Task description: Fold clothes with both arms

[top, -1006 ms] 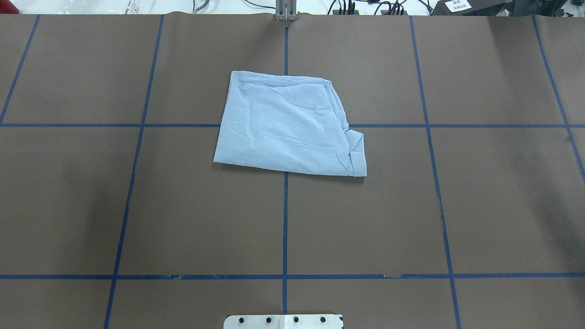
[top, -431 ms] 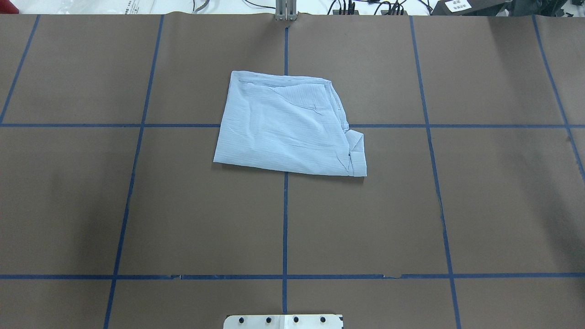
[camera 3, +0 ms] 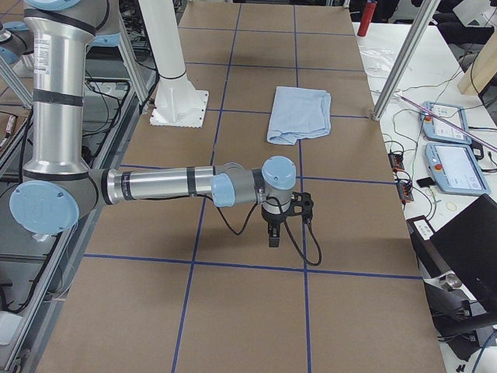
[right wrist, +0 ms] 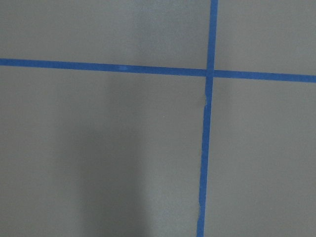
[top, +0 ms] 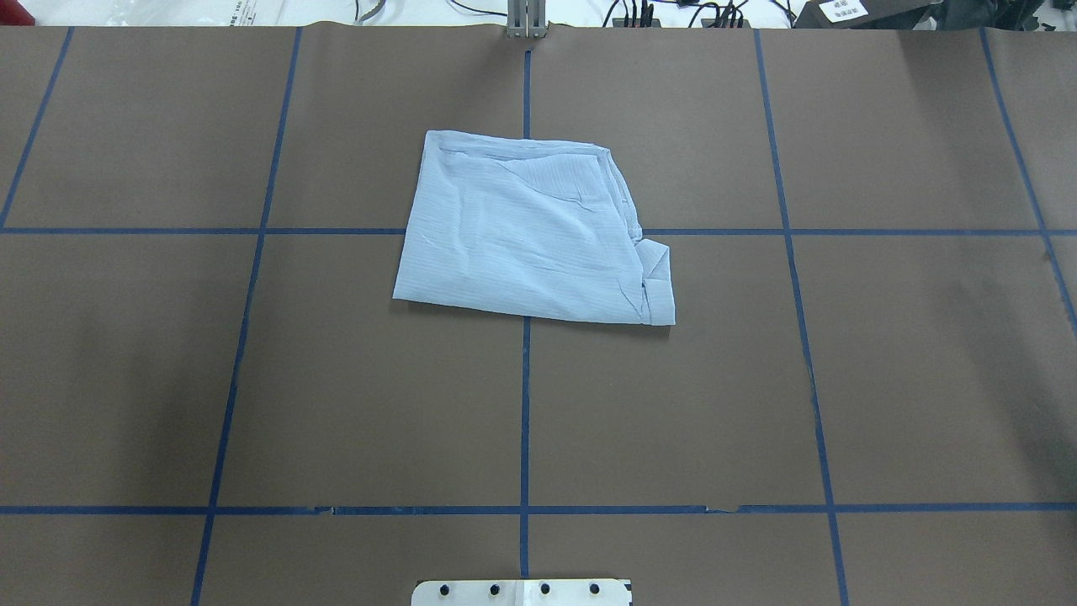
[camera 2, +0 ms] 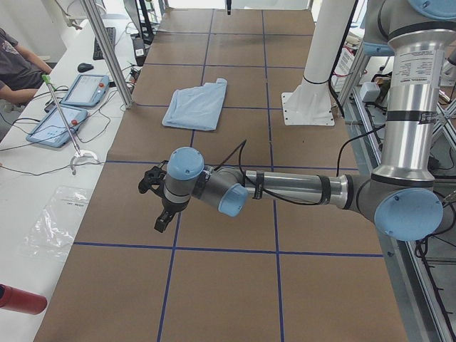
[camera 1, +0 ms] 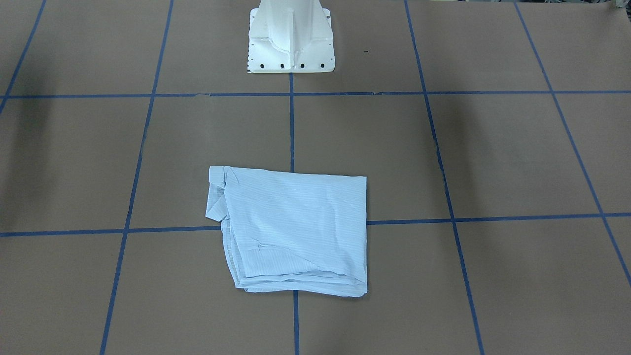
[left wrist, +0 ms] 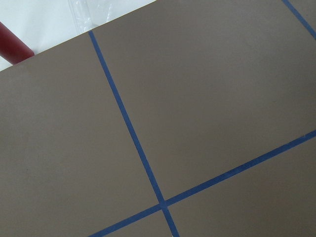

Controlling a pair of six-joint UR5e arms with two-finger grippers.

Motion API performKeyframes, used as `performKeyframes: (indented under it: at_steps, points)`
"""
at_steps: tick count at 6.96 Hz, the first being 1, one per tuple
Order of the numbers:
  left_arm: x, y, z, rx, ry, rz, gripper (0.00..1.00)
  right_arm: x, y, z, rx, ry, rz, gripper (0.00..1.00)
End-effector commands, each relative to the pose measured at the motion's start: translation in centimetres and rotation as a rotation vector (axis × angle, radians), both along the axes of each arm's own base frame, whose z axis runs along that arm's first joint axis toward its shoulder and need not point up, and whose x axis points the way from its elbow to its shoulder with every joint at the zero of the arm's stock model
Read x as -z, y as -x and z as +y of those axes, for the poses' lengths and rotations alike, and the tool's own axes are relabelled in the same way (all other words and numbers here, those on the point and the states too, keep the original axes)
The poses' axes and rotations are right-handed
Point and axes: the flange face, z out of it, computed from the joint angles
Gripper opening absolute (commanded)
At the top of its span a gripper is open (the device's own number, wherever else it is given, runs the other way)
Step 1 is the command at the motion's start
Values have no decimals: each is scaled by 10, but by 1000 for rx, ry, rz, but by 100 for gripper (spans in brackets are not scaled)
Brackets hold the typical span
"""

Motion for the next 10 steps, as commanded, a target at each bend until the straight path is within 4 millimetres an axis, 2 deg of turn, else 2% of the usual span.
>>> performKeyframes:
  at_steps: [1, 2, 3, 4, 5, 6, 7, 9, 10]
  points:
    - [-2, 0, 2, -2, 25, 3, 100, 6, -9, -4, -18, 4, -16, 100]
    - [6, -1, 0, -4, 12, 14, 100, 9, -9, -6, -17, 1, -17, 100]
    - [7, -4, 3, -22, 16, 50, 100, 15, -4, -22, -11, 21, -19, 100]
    - [11, -2, 7, -18, 3, 47, 100, 19, -5, -27, -16, 59, -28, 100]
    - [24, -2, 10, -14, -23, 43, 100, 27, -6, -27, -16, 38, -26, 100]
    - [27, -2, 36, -16, -31, 43, 100, 32, -6, -27, -25, 34, -25, 100]
    - [43, -1, 46, -17, -63, 44, 100, 28, -6, -26, -27, 45, -25, 100]
    - [46, -4, 43, -22, -67, 46, 100, 18, -5, -29, -25, 62, -25, 100]
    - [48, -5, 42, -27, -74, 51, 100, 29, 1, -32, -15, 61, -99, 100]
